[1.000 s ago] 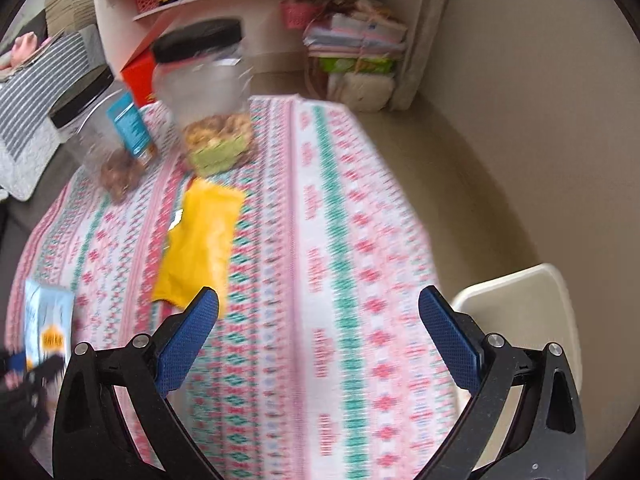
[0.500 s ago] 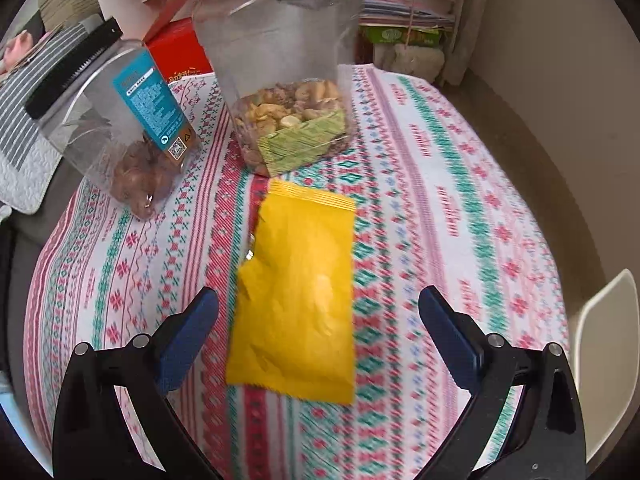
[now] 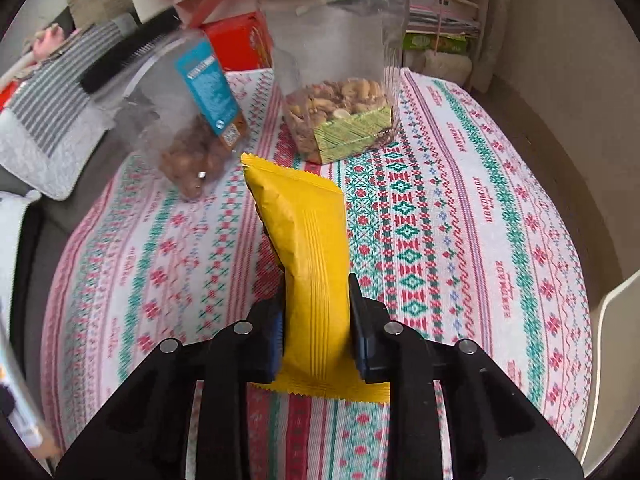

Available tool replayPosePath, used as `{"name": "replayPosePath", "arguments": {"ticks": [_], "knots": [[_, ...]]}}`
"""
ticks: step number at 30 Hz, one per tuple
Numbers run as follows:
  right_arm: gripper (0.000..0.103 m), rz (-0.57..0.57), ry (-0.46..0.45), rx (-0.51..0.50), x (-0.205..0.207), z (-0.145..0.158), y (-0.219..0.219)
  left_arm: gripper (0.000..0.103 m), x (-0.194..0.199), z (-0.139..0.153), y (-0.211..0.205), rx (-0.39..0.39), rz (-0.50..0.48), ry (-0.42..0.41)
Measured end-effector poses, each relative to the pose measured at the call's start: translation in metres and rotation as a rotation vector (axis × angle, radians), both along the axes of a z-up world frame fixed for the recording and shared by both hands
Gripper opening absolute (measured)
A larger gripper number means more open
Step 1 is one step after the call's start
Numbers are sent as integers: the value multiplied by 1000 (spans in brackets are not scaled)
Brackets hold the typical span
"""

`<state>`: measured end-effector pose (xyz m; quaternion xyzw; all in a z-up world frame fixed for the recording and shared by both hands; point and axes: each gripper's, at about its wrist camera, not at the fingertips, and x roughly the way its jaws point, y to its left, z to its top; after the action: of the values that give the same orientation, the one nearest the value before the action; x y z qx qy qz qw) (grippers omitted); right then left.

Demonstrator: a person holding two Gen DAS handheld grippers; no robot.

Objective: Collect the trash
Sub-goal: 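Carry the carton and yellow packet over the white bin and open both tools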

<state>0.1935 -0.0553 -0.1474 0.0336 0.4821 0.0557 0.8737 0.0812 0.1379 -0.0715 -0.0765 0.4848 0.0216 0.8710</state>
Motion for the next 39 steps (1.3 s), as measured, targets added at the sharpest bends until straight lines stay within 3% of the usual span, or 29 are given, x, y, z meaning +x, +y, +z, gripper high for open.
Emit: {"name": "replayPosePath", "arguments": {"ticks": [13,26,39], "knots": [[25,44,-113,-11,-75,67,-52,26,-9,-1,-19,-3,-22,-26],[26,-34,-171,-43,-105,75,-111,26,-11,-2,-71,32,-103,-80],[26,-253,-185,-104,-124,87,-207,26,-10,-8,-131,53,-199,-87]]}}
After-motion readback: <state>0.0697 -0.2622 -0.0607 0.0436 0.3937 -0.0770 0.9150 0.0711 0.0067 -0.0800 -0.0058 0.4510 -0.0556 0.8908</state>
